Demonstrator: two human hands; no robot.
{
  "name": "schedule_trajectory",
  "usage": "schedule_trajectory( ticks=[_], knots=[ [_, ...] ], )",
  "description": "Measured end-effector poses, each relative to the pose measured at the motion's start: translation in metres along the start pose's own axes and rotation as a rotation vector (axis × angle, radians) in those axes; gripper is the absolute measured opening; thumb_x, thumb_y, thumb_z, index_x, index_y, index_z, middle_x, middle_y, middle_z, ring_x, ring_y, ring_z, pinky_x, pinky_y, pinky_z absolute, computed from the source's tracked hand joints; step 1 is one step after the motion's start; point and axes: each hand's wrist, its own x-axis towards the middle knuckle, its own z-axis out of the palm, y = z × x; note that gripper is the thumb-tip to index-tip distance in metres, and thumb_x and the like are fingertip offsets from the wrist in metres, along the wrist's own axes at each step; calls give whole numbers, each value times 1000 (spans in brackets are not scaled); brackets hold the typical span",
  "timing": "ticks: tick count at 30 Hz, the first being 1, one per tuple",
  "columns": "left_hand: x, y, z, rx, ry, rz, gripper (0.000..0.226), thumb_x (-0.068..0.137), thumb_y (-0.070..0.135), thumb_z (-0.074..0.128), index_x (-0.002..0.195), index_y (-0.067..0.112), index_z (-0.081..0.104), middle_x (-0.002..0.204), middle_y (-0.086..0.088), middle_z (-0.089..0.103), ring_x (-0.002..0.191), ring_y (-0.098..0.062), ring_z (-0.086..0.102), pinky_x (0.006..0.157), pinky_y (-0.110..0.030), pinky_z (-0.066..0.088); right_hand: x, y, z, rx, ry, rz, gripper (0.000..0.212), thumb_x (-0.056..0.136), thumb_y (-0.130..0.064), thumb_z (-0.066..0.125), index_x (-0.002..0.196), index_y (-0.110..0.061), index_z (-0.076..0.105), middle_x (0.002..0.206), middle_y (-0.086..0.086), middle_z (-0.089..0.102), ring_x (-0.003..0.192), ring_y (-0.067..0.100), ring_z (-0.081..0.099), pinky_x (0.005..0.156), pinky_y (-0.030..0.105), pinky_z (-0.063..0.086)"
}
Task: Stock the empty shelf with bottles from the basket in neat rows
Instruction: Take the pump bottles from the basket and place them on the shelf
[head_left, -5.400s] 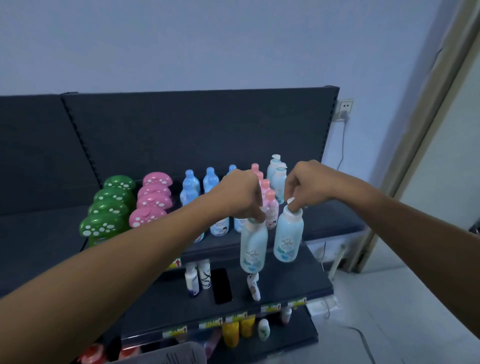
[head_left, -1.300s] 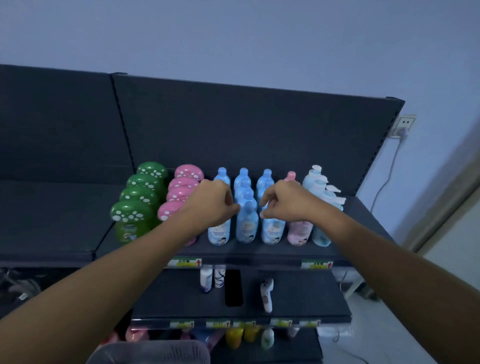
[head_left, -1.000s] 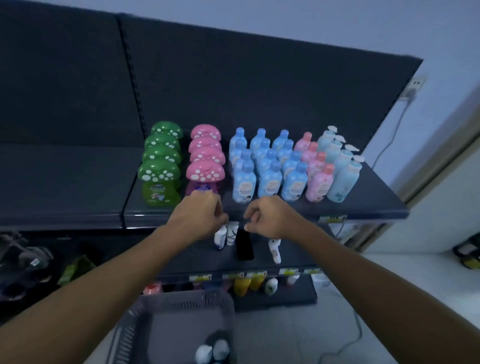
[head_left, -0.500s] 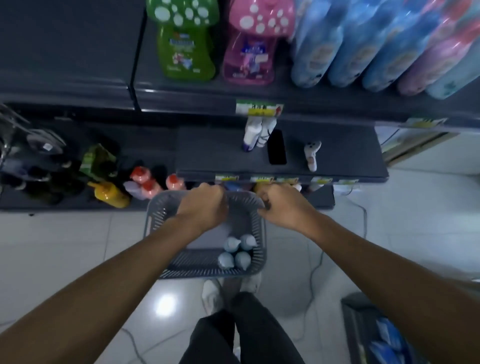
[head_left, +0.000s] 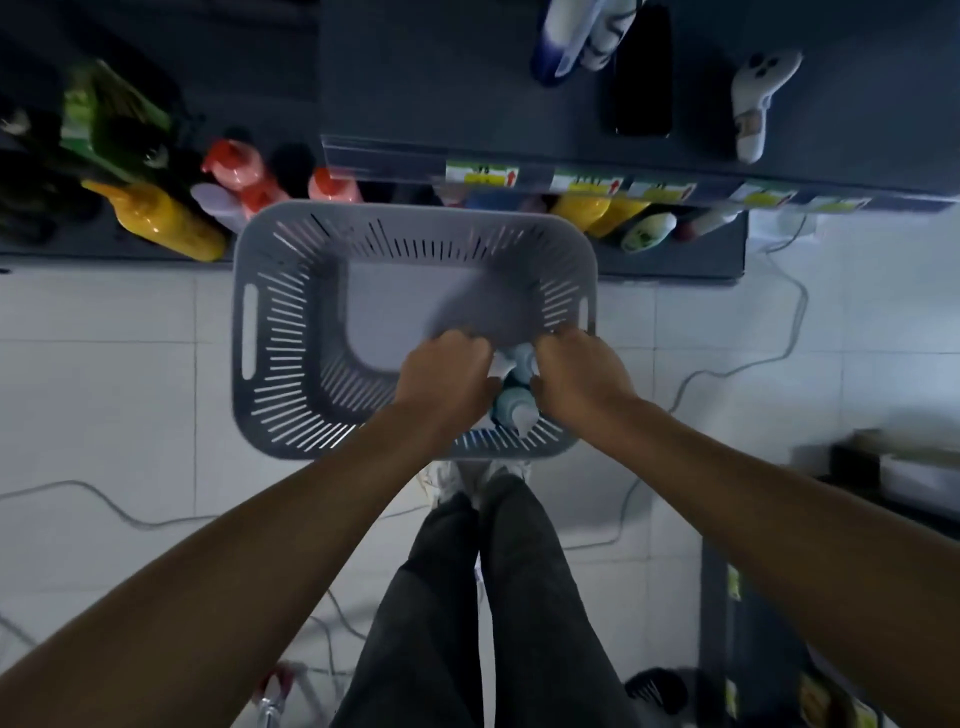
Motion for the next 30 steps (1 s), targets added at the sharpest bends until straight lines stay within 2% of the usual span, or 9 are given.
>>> schedule_trajectory(
  ticks=[6, 15, 18, 22, 27, 30],
  knots=[
    [13, 6, 21, -6, 90, 30, 42, 89, 37, 71, 125, 17, 64, 120, -7, 61, 110, -33, 61, 85, -42, 51, 9, 1, 24, -146, 65, -49, 24, 89, 4, 57, 111, 0, 65, 112, 23, 62, 102, 41, 63, 77, 44, 53],
    [17, 14, 23, 54, 104, -5, 22, 93, 19, 67, 115, 15, 64, 114, -9, 59, 104, -32, 62, 77, -40, 50, 17, 3, 29, -181, 113, -86, 17, 89, -1, 57, 103, -5, 65, 106, 19, 63, 92, 40, 67, 70, 43, 53],
    [18, 16, 24, 66, 101, -34, 19, 94, 18, 66, 113, 14, 66, 111, -9, 63, 103, -32, 63, 77, -39, 50, 20, 5, 28, -153, 135, -91, 15, 89, -4, 58, 100, -6, 68, 102, 19, 65, 89, 40, 67, 66, 40, 47],
    [19, 17, 17, 64, 76, -64, 20, 92, 18, 66, 111, 13, 67, 109, -12, 63, 101, -35, 63, 77, -41, 49, 22, 5, 21, -115, 133, -68, 13, 88, -5, 60, 98, -6, 69, 103, 18, 66, 89, 39, 67, 70, 42, 51],
    [16, 17, 0, 92, 107, -83, 16, 90, 18, 66, 104, 11, 67, 103, -14, 64, 93, -39, 64, 66, -38, 39, 18, 6, 7, -100, 156, -44, 14, 87, -5, 61, 98, -3, 68, 103, 19, 66, 90, 42, 66, 66, 39, 46],
    [11, 20, -15, 113, 130, -69, 14, 88, 17, 69, 100, 9, 67, 99, -14, 64, 92, -38, 64, 65, -36, 37, 9, 7, -5, -66, 172, -43, 11, 87, -7, 63, 96, -6, 69, 99, 17, 68, 88, 39, 68, 68, 39, 50]
  ],
)
